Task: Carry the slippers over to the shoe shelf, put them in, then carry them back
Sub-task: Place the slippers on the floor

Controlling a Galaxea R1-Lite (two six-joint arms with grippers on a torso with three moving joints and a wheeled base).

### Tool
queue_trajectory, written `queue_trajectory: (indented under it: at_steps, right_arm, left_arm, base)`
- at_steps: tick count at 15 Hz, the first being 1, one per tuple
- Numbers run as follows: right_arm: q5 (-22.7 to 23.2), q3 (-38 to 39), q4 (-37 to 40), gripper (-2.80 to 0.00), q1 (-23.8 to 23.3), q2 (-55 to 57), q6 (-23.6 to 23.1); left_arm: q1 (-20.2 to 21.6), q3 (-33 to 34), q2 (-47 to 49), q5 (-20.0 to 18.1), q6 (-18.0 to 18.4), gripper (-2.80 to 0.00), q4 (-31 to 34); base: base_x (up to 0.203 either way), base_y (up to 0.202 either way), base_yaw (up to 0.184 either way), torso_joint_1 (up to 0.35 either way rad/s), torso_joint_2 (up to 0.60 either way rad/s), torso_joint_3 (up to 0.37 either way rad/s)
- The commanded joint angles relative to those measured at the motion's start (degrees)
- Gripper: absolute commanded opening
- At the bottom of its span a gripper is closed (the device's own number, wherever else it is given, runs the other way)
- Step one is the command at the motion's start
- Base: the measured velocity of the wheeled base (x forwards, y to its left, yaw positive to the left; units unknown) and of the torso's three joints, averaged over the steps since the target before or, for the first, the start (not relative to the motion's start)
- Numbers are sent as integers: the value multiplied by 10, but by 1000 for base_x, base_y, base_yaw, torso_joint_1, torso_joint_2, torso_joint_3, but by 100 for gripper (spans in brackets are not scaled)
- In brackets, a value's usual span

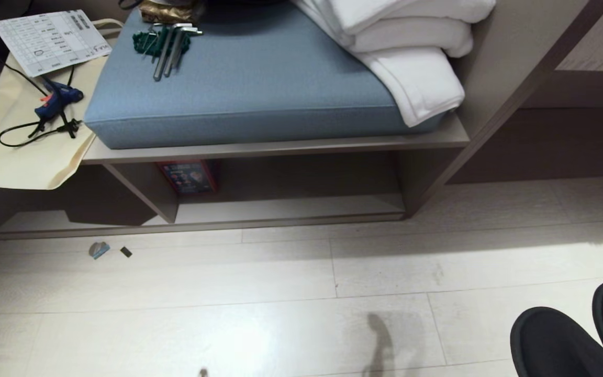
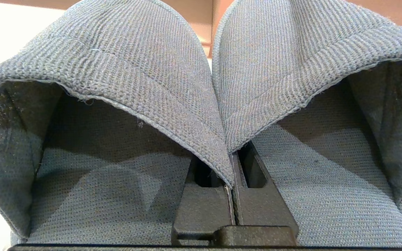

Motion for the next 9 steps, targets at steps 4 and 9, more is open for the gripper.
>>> queue_trajectory:
  at_steps: [4, 9]
  right_arm:
    - [0, 0, -1, -280, 0, 1, 0]
    - [0, 0, -1, -280, 0, 1, 0]
  left_arm:
    - [0, 0, 1, 0, 0, -280, 0]
    - [0, 0, 0, 0, 0, -280, 0]
  base:
    - [0, 0, 0, 2, 0, 202]
    - [0, 0, 0, 4, 1, 202]
